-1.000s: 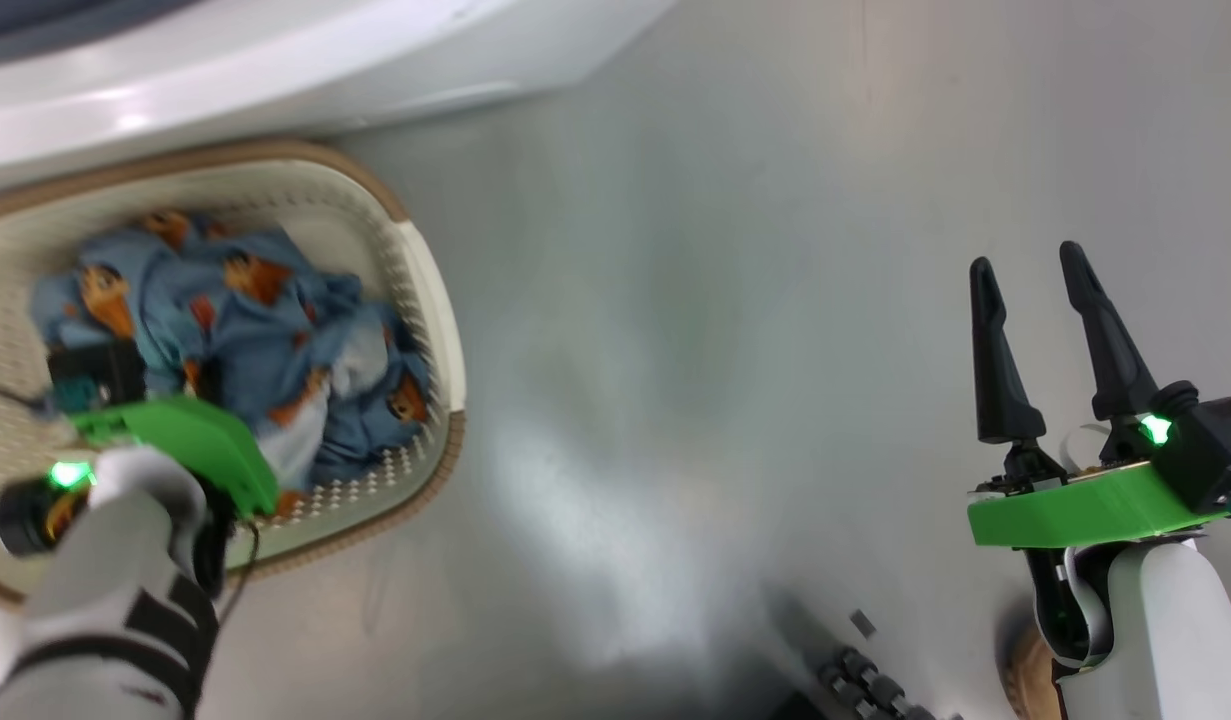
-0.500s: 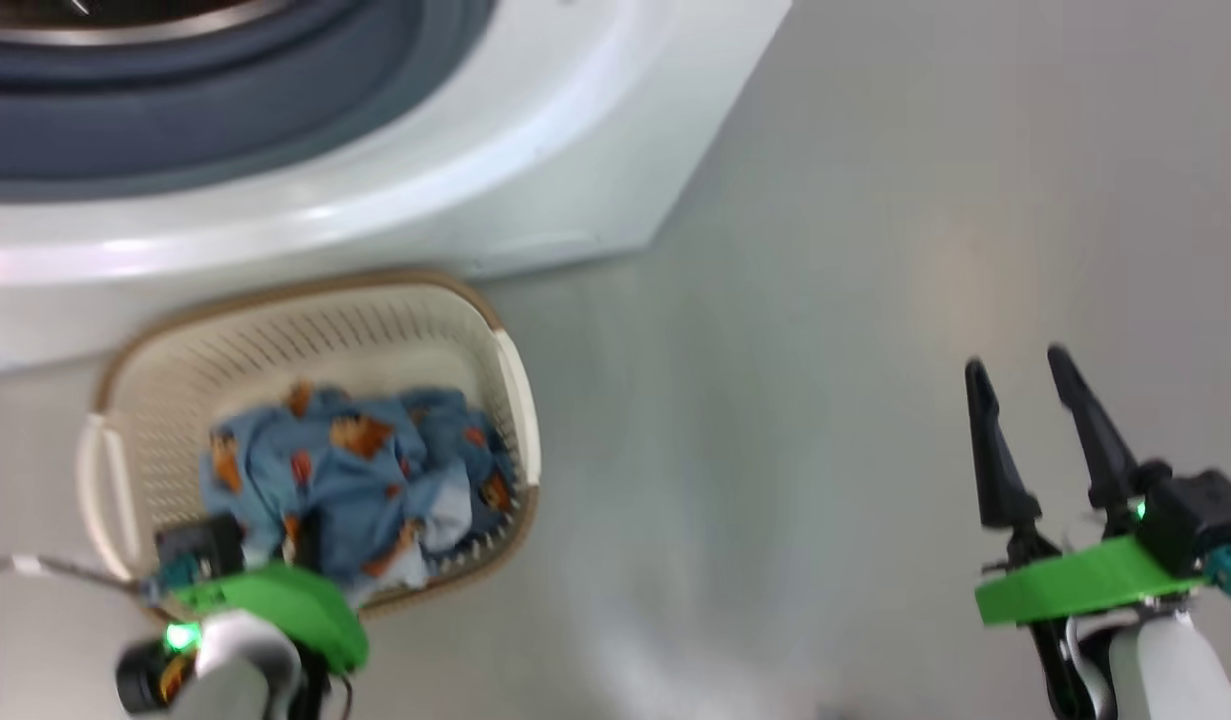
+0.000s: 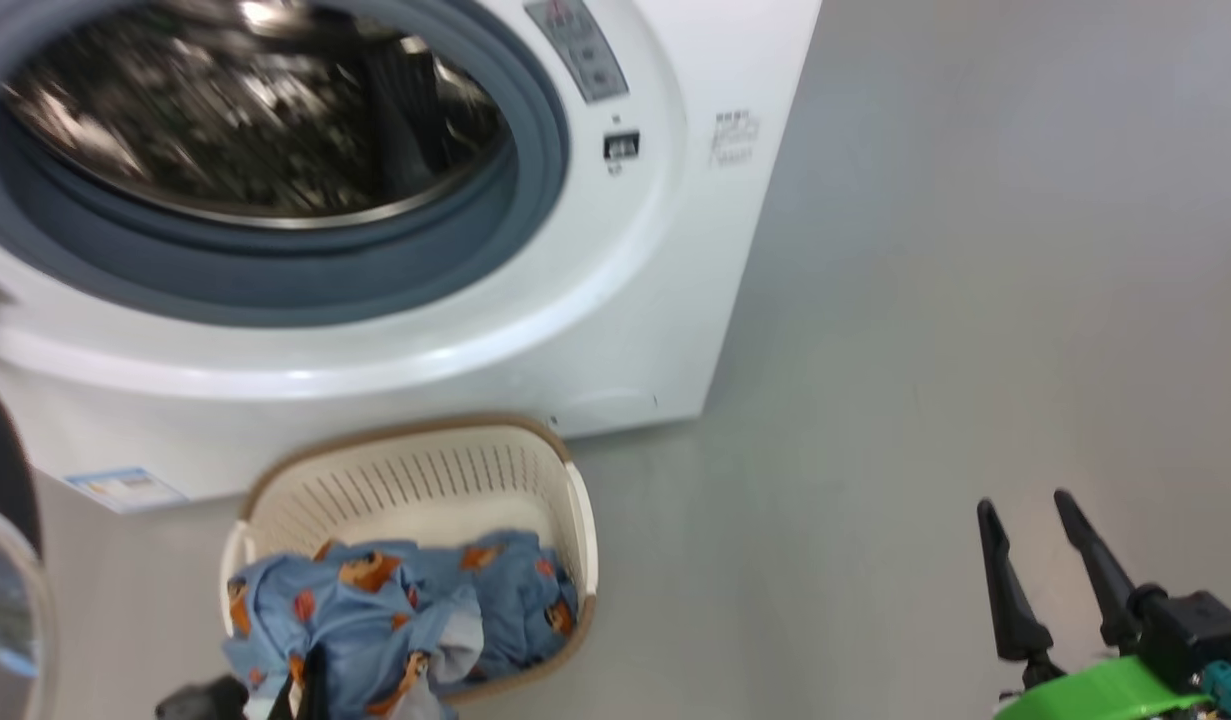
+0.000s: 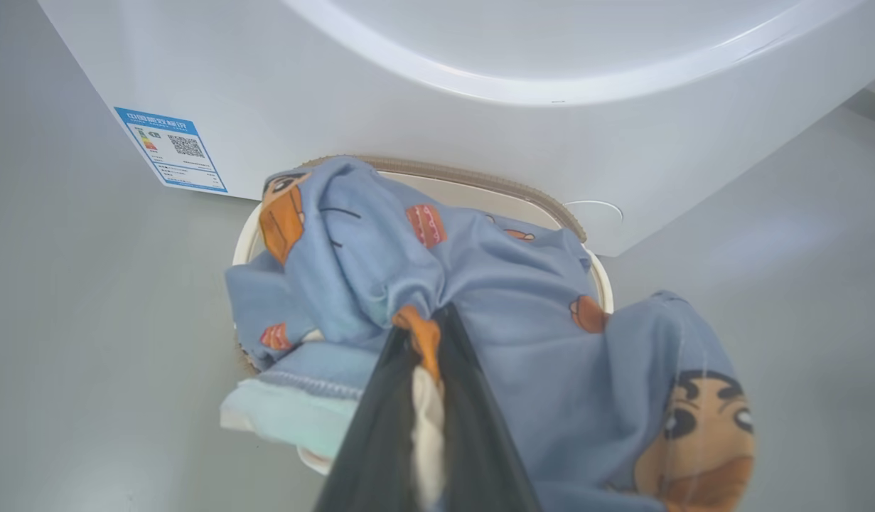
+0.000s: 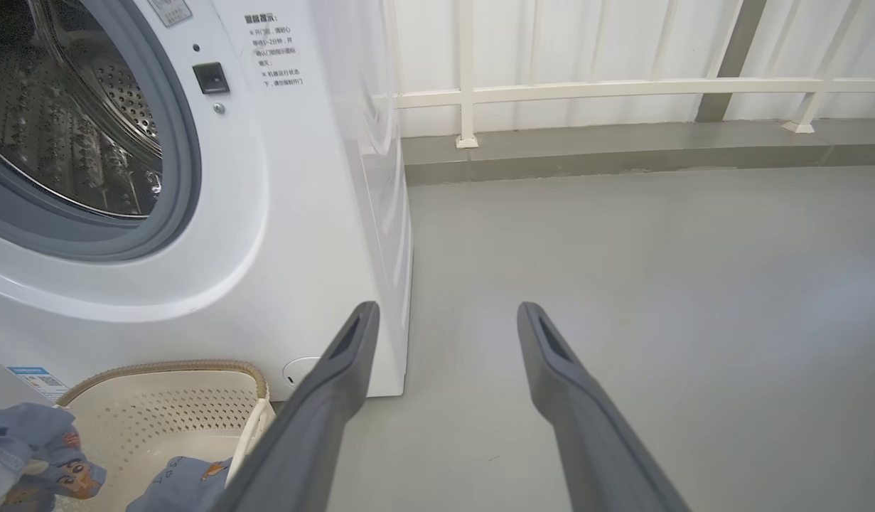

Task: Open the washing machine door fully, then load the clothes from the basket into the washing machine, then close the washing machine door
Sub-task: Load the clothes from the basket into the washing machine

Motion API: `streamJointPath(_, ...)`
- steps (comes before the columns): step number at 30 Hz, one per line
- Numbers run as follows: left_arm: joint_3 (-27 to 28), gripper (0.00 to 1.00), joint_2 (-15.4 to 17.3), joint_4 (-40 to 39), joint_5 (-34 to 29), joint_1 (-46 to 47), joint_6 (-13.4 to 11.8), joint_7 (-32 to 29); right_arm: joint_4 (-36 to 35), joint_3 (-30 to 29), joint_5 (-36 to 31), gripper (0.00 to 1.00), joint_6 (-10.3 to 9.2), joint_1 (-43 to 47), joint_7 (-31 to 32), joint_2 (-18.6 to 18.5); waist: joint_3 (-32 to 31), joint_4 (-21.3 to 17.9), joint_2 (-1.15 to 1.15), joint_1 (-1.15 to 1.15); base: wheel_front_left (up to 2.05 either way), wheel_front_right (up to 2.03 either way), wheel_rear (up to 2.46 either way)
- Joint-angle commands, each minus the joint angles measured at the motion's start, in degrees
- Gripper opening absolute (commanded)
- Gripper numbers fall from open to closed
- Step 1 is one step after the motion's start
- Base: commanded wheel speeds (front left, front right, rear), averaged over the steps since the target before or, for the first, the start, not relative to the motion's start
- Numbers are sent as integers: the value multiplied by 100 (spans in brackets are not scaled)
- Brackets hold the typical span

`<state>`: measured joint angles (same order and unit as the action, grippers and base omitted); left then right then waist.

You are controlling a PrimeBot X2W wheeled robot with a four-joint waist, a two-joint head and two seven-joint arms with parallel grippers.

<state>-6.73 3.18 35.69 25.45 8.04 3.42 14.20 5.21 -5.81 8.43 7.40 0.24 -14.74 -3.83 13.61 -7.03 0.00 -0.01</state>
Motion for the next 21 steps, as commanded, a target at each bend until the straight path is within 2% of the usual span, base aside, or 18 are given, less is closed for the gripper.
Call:
streamJointPath(1, 235, 0, 58, -330, -78, -217, -39, 79, -126, 147, -49, 100, 9, 112, -26, -93, -716, 242, 0, 1, 0, 0, 0)
streamJointPath(9, 400, 0, -2, -1403, -371, -1017, -162, 80, -125, 135, -46, 100, 9, 521, -26, -160, -1296, 388, 0, 1, 0, 0, 0)
streamJointPath(21, 423, 0, -21, -2813, -852, -1749, -354, 80, -110, 123, -74, 100, 9, 837, -26, -192, -1726, 579, 0, 1, 0, 0, 0)
